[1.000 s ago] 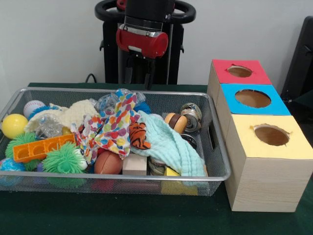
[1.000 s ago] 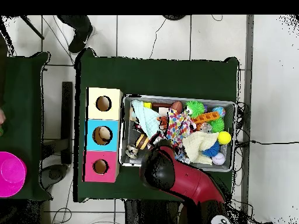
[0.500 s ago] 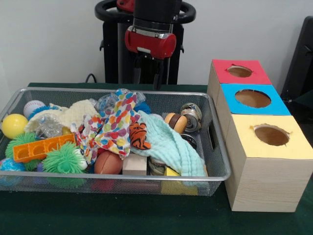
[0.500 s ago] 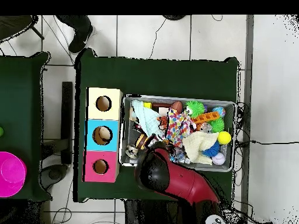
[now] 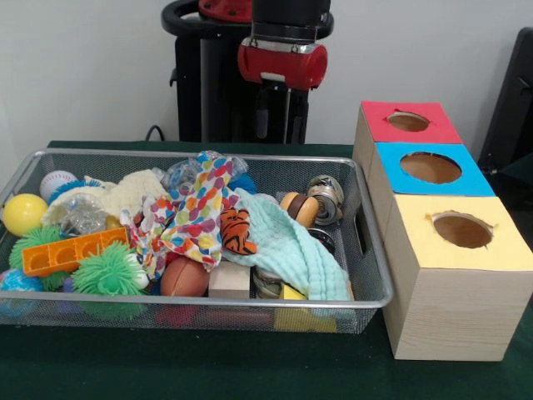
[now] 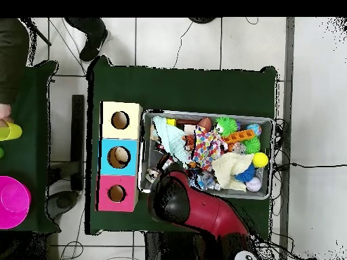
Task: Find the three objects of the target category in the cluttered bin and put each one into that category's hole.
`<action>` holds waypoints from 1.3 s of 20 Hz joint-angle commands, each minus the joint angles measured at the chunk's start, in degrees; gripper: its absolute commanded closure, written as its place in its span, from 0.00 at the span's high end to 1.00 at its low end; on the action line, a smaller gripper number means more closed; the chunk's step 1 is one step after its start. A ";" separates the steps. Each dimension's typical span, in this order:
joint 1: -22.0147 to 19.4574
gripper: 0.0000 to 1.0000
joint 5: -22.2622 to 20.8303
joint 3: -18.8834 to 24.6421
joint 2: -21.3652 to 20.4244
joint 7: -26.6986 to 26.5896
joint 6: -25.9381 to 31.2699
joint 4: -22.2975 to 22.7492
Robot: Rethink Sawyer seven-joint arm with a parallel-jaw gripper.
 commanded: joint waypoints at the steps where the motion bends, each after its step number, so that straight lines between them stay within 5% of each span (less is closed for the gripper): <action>1: -3.34 1.00 3.26 10.11 -1.06 12.43 -1.33 2.86; 19: -2.28 1.00 0.89 8.72 6.92 9.46 -8.99 -6.42; 26: -1.42 1.00 -0.76 5.44 9.36 5.33 -7.47 -9.46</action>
